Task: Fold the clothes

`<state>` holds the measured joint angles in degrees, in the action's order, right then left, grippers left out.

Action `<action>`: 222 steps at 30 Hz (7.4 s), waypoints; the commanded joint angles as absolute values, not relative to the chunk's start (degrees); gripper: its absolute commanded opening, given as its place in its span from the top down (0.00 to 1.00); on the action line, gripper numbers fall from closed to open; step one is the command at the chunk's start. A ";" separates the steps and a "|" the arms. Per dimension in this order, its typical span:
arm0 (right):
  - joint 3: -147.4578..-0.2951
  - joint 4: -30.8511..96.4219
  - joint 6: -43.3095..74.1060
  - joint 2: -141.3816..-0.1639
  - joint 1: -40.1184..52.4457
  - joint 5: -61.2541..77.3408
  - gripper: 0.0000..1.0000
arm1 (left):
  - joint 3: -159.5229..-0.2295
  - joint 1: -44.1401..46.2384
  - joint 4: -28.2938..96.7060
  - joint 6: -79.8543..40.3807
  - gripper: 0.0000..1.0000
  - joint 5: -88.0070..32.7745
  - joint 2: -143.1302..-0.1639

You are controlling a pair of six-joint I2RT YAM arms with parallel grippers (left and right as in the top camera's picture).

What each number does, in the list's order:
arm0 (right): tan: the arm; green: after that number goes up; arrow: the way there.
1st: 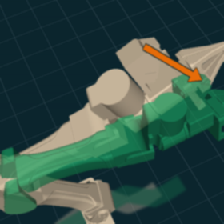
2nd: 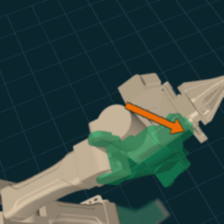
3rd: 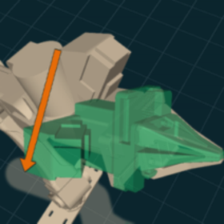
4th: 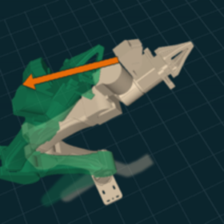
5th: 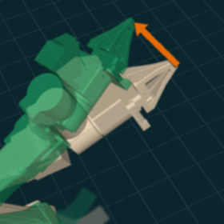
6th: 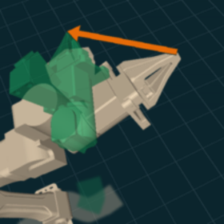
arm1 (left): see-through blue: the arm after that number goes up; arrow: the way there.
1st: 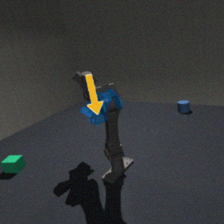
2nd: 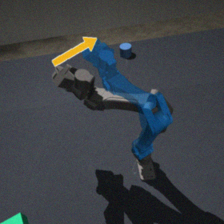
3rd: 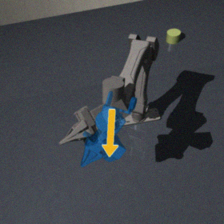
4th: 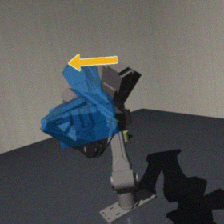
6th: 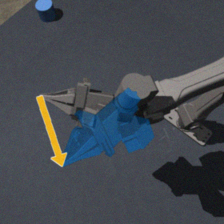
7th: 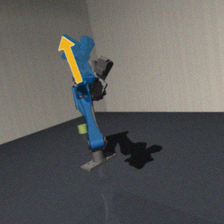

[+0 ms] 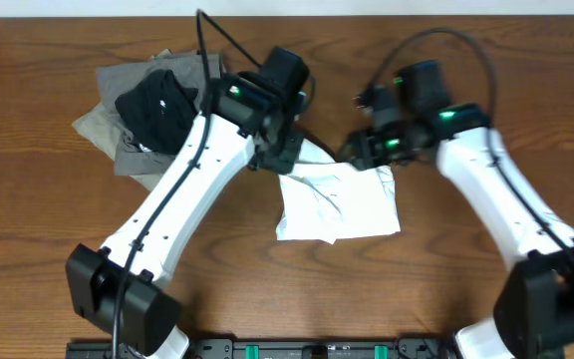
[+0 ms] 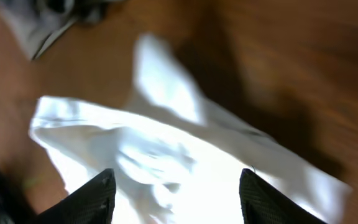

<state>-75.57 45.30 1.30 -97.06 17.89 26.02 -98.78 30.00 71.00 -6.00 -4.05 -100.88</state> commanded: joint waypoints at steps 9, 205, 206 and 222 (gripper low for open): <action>-75.61 38.37 -3.86 -102.30 32.64 28.32 0.37 | -98.37 22.50 73.12 -6.79 0.60 -3.40 -100.22; -52.73 38.30 21.61 -98.54 4.05 11.03 0.87 | -74.35 35.66 17.06 -37.60 0.14 -50.76 -119.96; -52.73 38.30 21.58 -98.54 4.03 11.03 0.88 | -74.32 36.10 15.92 -37.60 0.22 -49.98 -119.96; -55.37 44.05 17.93 -81.30 1.50 11.20 0.86 | -76.51 28.56 14.44 -19.70 0.94 -58.61 -114.74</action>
<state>-53.23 43.79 19.35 -87.68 3.38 10.83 -74.28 33.43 14.37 -25.19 -51.33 -119.02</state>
